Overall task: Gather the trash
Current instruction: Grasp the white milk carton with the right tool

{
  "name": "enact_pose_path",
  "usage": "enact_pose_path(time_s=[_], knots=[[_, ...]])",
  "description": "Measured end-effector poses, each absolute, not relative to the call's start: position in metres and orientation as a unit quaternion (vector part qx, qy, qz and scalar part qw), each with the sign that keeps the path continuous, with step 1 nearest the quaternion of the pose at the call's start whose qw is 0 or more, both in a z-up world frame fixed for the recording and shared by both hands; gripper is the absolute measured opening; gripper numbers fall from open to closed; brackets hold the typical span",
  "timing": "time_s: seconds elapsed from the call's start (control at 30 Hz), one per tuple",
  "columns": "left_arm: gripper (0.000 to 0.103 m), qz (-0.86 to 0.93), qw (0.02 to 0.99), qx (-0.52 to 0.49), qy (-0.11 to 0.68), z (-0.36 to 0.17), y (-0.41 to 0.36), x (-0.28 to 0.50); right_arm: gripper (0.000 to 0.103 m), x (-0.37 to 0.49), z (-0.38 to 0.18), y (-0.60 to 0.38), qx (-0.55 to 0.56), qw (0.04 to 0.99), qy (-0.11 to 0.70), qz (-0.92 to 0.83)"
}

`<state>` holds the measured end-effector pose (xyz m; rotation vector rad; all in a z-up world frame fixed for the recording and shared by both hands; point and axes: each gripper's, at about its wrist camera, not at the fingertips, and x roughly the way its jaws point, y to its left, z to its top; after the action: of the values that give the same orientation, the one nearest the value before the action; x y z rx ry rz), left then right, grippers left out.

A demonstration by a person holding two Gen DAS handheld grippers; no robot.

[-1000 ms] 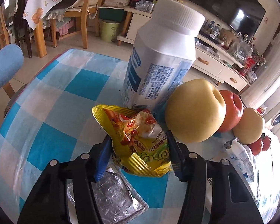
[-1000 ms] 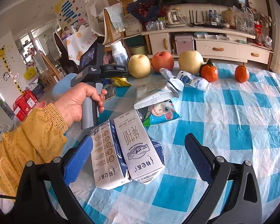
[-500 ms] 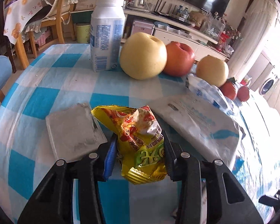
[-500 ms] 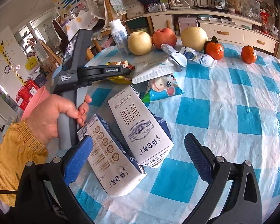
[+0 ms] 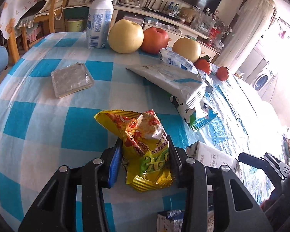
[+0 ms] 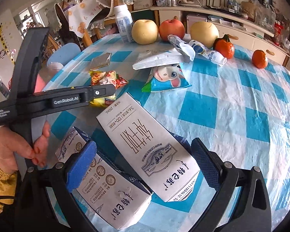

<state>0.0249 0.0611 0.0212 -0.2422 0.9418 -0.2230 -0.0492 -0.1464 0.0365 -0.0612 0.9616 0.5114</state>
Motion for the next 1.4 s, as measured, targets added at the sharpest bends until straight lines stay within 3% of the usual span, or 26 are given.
enact_pose_path(time_s=[0.33,0.67,0.77,0.83,1.03,1.4], knots=[[0.043,-0.084,0.902,-0.137,0.4,0.059,0.106,-0.016,0.099,-0.038,0.031,-0.14,-0.059,0.859,0.451,0.234],[0.043,-0.094,0.905,-0.154,0.384,0.061,0.125,-0.033,0.099,-0.036,0.019,-0.122,-0.096,0.852,0.461,0.23],[0.043,-0.096,0.907,-0.148,0.383,0.061,0.127,-0.033,0.093,-0.036,0.02,-0.116,-0.1,0.855,0.454,0.228],[0.043,-0.099,0.906,-0.147,0.385,0.06,0.127,-0.033,0.08,-0.036,0.022,-0.115,-0.093,0.854,0.455,0.234],[0.043,-0.101,0.904,-0.15,0.387,0.057,0.133,-0.033,0.068,-0.033,0.023,-0.114,-0.089,0.859,0.452,0.225],[0.043,-0.09,0.912,-0.145,0.374,0.067,0.144,-0.04,0.064,-0.043,0.034,-0.11,-0.09,0.882,0.412,0.209]])
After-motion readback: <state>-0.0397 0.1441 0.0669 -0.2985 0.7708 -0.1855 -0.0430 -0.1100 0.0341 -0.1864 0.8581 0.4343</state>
